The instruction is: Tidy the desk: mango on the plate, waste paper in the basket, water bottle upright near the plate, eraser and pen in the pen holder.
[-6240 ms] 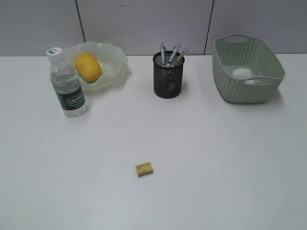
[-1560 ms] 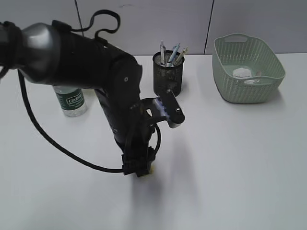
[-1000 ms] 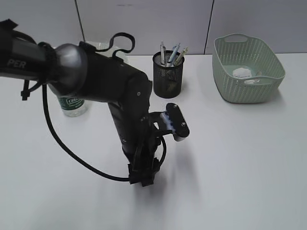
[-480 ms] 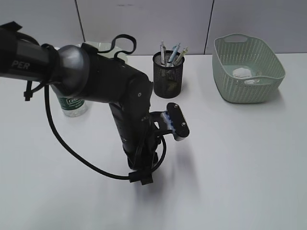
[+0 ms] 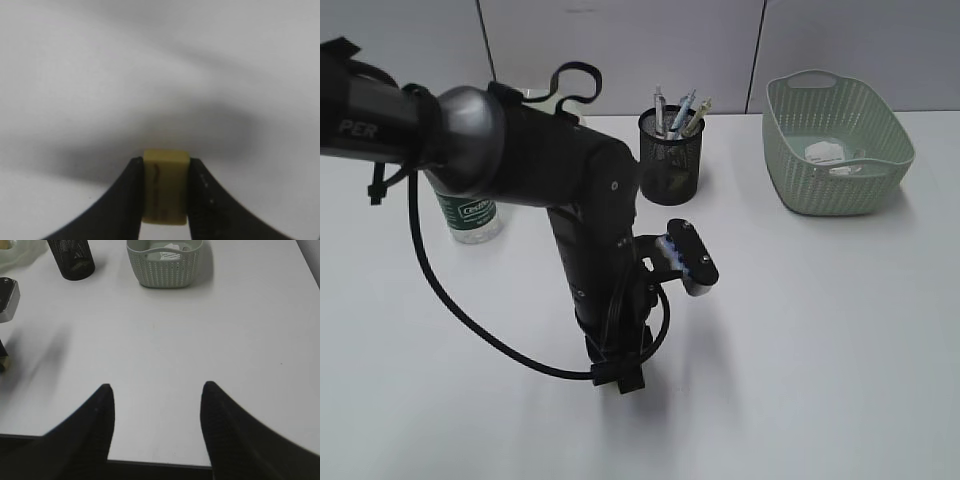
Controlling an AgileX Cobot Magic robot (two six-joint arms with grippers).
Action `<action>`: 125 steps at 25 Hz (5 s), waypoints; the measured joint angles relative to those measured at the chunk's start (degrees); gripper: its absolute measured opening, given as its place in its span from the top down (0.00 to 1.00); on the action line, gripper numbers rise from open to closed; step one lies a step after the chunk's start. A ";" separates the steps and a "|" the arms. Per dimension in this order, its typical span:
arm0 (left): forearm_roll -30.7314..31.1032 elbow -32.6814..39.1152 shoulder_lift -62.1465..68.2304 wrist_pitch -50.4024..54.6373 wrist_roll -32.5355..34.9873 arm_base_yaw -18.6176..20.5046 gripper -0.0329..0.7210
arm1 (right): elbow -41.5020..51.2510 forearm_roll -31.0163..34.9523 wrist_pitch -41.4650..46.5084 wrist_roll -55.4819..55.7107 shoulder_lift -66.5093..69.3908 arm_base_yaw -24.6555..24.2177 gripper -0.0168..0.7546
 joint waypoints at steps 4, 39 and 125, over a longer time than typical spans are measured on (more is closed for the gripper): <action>-4.38 -2.29 -2.92 4.40 -2.63 0.05 0.69 | 0.00 0.00 0.00 0.00 0.00 0.00 0.41; -14.92 -15.77 0.07 -52.34 -18.22 11.16 0.69 | 0.00 0.00 -0.02 0.00 0.00 0.00 0.41; -4.86 -21.39 -19.22 18.36 -35.81 15.09 0.34 | 0.00 0.00 -0.13 0.00 0.00 0.00 0.41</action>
